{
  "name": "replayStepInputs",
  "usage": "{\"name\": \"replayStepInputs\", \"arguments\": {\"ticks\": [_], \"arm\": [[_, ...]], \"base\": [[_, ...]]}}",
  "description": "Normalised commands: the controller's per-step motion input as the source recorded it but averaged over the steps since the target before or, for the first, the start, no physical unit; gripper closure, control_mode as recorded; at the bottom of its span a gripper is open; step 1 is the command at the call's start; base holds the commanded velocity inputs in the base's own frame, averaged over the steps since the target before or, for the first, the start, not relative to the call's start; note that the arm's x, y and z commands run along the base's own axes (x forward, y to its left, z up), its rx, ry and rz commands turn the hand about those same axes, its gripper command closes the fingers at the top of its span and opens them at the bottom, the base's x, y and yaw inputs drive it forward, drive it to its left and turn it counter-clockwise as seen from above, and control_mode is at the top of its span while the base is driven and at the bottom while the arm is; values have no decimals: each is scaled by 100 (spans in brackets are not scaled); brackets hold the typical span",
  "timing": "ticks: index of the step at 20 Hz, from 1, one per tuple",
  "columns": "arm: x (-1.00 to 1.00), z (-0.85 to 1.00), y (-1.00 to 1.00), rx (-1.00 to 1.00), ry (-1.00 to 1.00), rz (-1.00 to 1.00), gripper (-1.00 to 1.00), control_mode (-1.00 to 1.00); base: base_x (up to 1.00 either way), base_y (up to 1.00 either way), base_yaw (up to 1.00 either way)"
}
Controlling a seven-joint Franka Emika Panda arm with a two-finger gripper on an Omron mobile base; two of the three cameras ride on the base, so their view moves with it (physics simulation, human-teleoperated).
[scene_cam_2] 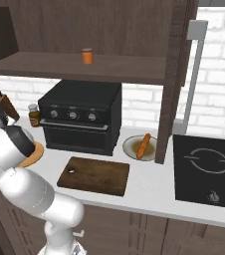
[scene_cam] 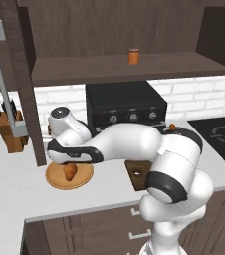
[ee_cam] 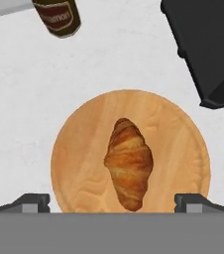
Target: From the different types of pastries on the counter, select a croissant and place it on the cutting board. Then retrieve a jar of jam from the cabinet and place it alongside the croissant on the cutting board.
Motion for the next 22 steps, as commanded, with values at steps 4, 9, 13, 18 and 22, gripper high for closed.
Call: {"name": "replayStepInputs", "arguments": {"ticks": [4,9,13,18,22], "arm": [[0,-13,-40,18,2,0,-100,-100],[-2,-17,-39,10,0,0,-100,-100],[-5,-18,-1,0,1,0,-100,-100],[0,-49,0,0,0,0,-100,-100],[0,-34,0,0,0,0,-100,-100]], "base": [[0,0,0],[0,0,0],[0,0,0],[0,0,0],[0,0,0]]}}
